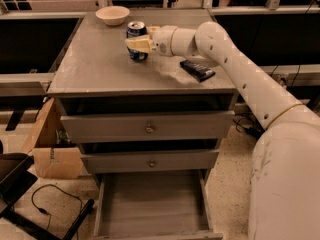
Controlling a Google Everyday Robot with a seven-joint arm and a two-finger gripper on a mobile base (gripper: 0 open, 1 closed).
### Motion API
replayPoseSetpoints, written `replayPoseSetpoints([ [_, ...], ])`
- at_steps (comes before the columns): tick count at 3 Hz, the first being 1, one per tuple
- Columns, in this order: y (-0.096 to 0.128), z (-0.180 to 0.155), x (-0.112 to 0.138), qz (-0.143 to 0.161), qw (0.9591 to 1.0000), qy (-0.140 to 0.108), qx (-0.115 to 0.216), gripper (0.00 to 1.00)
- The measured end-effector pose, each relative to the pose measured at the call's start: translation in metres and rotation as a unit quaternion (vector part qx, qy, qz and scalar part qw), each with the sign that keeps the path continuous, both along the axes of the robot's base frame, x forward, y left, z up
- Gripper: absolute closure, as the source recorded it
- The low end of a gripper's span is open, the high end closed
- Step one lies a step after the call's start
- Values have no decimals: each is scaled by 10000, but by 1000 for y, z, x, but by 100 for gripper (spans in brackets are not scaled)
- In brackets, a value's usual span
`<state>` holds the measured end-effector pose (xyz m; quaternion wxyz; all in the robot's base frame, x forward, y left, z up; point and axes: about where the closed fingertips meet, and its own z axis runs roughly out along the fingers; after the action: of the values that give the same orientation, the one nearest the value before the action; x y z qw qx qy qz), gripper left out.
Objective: Place pepsi can into bottom drawer
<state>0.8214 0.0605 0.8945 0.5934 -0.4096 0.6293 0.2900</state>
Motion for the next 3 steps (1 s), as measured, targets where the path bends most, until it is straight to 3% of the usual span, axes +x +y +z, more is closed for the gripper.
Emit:
replayPoseSetpoints([
  [1, 2, 17, -15, -33, 9997, -133, -220, 100],
  [2, 10, 51, -62, 9, 9973, -428, -599, 100],
  [3, -5, 62, -115, -90, 9949, -530, -853, 100],
])
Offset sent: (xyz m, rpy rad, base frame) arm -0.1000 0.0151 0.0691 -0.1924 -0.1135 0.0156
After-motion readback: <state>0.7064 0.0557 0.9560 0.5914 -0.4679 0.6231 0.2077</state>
